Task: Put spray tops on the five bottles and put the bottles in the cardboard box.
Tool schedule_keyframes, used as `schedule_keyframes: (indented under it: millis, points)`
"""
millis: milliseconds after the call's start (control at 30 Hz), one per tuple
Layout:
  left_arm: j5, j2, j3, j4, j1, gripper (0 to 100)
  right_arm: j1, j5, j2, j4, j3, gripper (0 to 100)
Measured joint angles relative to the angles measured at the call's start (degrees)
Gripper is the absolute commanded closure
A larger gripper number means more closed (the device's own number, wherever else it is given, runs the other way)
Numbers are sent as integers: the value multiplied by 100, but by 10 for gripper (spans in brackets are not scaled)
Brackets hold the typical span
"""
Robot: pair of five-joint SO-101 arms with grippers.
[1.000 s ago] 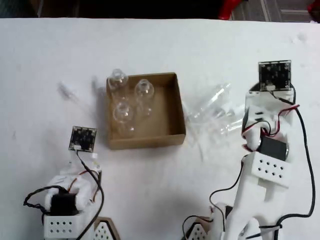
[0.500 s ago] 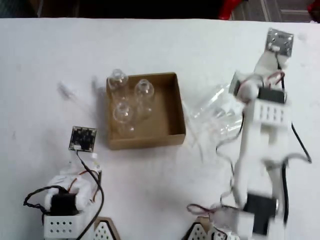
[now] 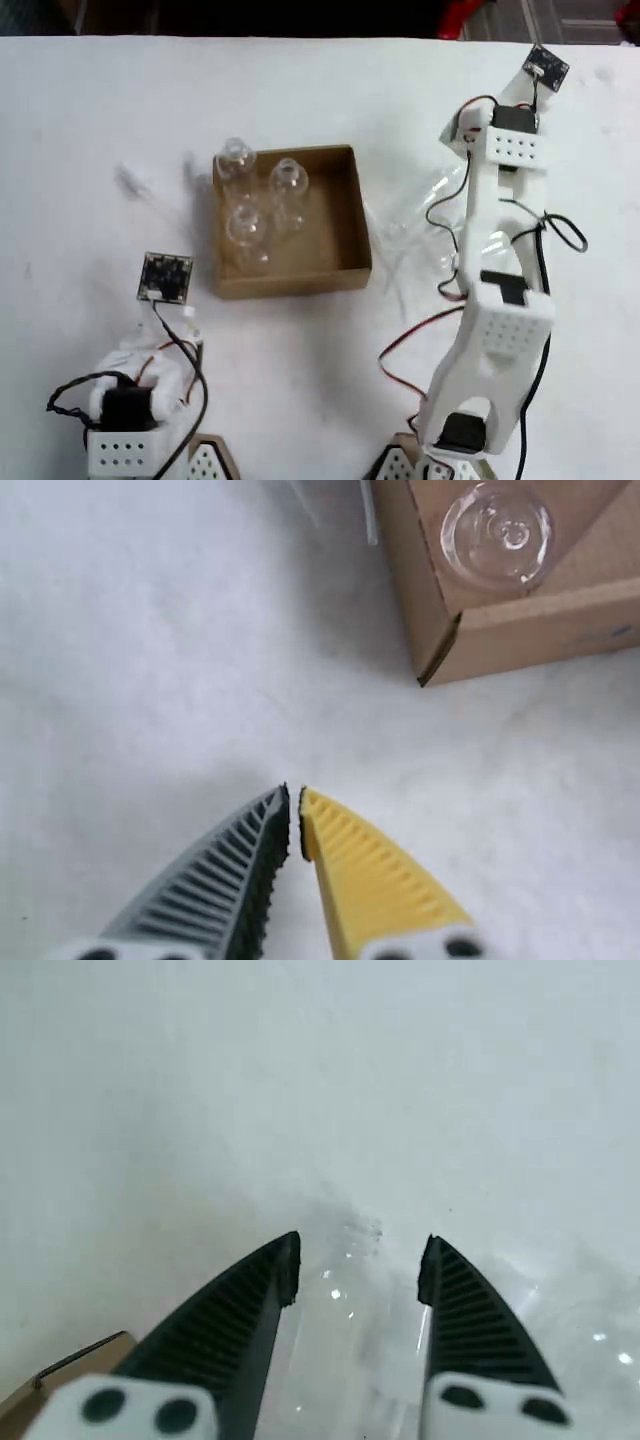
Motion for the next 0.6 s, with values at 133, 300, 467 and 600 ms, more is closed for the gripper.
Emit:
schedule_keyframes:
  millis: [133, 300, 467, 600]
  points:
    - [0, 0, 0, 0, 0, 977, -9, -18, 545, 132, -457, 825]
    - [0, 0, 0, 0, 0, 977, -18, -18, 1055, 158, -897, 825]
    - [0, 0, 0, 0, 0, 977, -9, -18, 1354, 158, -1257, 826]
    - [0, 0, 0, 0, 0, 977, -114, -18, 1503, 202, -1327, 826]
